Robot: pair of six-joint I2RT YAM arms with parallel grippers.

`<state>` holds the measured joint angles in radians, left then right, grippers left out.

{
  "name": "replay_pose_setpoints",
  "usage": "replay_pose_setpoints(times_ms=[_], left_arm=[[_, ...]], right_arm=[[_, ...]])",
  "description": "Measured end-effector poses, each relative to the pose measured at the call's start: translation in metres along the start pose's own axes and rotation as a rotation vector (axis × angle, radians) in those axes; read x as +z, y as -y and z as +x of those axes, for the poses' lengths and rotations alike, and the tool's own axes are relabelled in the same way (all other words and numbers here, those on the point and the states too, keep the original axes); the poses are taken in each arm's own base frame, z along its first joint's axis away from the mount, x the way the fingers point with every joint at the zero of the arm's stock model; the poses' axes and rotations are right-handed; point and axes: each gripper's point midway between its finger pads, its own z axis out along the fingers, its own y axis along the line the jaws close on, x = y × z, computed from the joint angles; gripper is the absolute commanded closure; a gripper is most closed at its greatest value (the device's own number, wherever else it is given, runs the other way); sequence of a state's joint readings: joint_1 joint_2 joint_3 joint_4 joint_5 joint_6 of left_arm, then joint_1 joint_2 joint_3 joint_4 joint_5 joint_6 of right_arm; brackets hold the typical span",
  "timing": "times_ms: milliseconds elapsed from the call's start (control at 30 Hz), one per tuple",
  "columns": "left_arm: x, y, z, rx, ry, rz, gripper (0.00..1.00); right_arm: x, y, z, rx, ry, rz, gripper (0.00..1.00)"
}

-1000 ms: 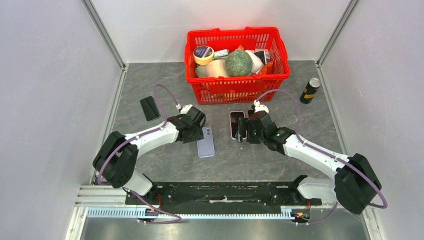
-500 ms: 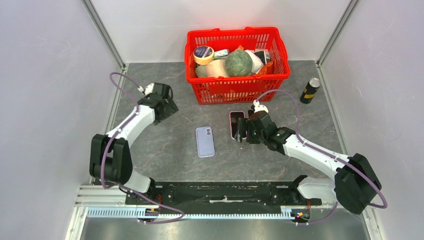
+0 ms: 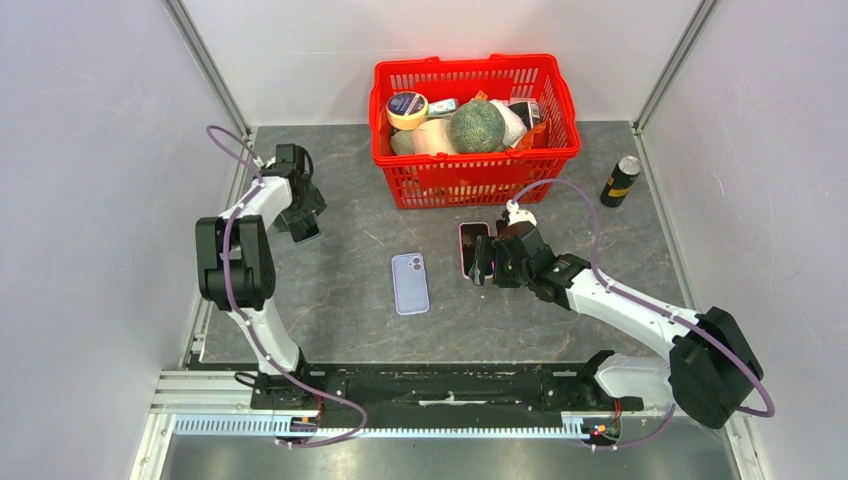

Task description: Put the phone into the phone case

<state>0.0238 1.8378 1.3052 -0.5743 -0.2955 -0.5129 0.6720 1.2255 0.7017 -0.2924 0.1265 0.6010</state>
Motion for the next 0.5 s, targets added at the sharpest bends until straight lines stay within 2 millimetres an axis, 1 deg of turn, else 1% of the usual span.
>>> replay_pose_setpoints(times_ms=[167,367,500], left_arm=[[0.021,-0.004,-0.003,0.042,-0.036,-0.011,0.11],[0.031,0.003,0.0,0.099,-0.071,0.017,0.11],[0.039,0.001,0.006,0.117,-0.097,0.014,0.1]], right_arm=[[0.0,-0.001,0.0,0.0,-0.003,-0.006,0.03],[-0.002,-0.002,0.0,0.001,0.0,-0.013,0.03],[-0.002,-0.003,0.0,0.001,-0.002,-0.018,0.03]])
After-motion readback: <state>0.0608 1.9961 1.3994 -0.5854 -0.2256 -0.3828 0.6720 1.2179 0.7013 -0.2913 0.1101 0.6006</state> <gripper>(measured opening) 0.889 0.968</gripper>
